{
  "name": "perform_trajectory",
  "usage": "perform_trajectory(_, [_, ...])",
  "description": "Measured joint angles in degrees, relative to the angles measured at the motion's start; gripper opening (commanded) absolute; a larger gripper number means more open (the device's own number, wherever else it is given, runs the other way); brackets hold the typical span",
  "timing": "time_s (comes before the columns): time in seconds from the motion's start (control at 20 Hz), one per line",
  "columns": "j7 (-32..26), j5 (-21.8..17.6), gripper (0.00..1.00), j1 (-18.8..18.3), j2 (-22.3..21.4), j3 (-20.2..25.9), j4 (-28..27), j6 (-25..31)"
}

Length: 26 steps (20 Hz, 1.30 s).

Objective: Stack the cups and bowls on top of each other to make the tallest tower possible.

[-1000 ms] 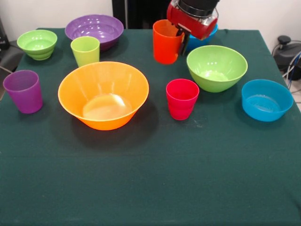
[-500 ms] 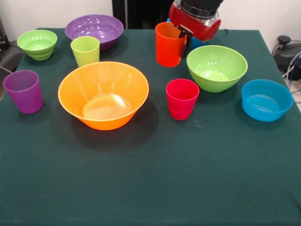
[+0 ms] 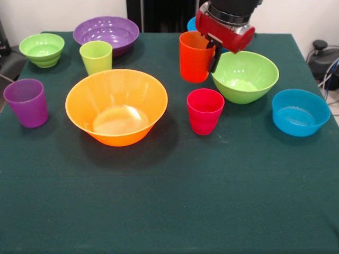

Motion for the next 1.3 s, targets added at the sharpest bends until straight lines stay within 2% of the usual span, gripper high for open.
perform_trajectory(0.8, [0.5,0.5,0.00,0.1,3.0,0.0,-2.2,0.0])
perform_trajectory(1.3, [0.5,1.5,0.00,0.1,3.4,0.1,-2.3,0.0])
